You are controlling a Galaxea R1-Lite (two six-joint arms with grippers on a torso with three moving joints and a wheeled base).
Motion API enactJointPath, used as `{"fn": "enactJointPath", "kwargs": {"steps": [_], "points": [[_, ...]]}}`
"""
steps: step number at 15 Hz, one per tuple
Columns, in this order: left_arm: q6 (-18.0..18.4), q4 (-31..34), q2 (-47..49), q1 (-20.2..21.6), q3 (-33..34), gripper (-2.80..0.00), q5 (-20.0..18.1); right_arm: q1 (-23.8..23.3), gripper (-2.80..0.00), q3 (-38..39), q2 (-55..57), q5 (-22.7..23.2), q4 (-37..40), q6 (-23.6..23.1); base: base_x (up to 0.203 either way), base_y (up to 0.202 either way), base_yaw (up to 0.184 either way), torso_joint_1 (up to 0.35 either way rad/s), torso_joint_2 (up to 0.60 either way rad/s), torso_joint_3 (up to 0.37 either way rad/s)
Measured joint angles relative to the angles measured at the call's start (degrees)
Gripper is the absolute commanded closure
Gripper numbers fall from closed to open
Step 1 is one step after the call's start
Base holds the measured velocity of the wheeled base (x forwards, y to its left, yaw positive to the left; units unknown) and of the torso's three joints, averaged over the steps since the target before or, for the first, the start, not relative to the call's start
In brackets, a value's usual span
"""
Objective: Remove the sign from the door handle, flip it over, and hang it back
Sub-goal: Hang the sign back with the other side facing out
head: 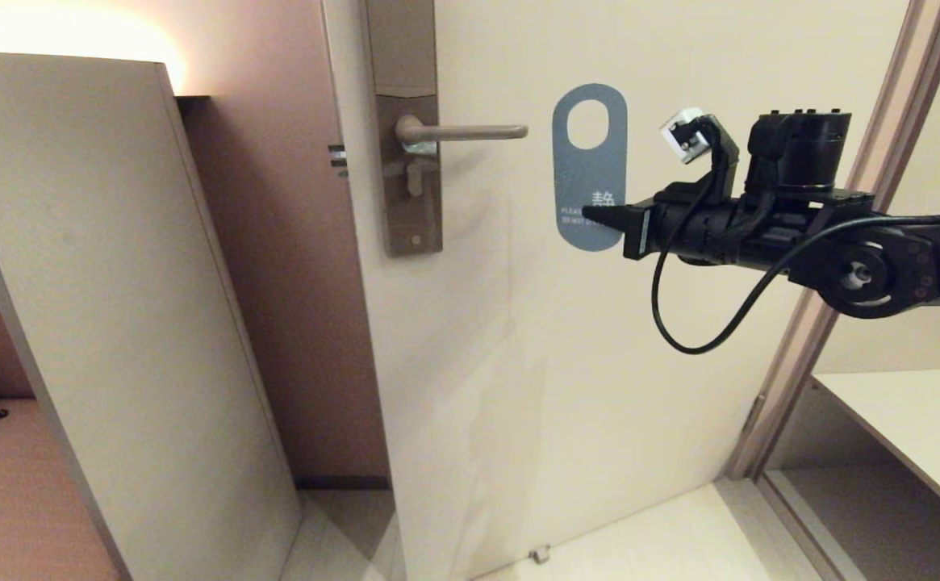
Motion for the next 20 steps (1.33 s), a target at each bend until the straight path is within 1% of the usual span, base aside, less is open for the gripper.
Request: {"fn": "enactJointPath", "kwargs": {"steps": [6,16,20], "points": [[0.0,0.0,0.0,0.0,0.0,0.0,0.0,1.9,0.0,-4.9,3.4,-2.4,0.1,-0.1,0.0,0.0,0.0,0.0,0.0,0.0],[0.0,0.0,0.0,0.0,0.0,0.0,0.0,3.5,0.0,-7.1,6.7,-2.7,0.0,-0.1,0.0,0.0,0.0,0.0,0.0,0.0],[0.0,0.0,0.0,0.0,0.0,0.0,0.0,4.6,0.0,-9.0,8.2,-4.1,0.1,-0.1,0.0,0.0,0.0,0.0,0.0,0.0]]}}
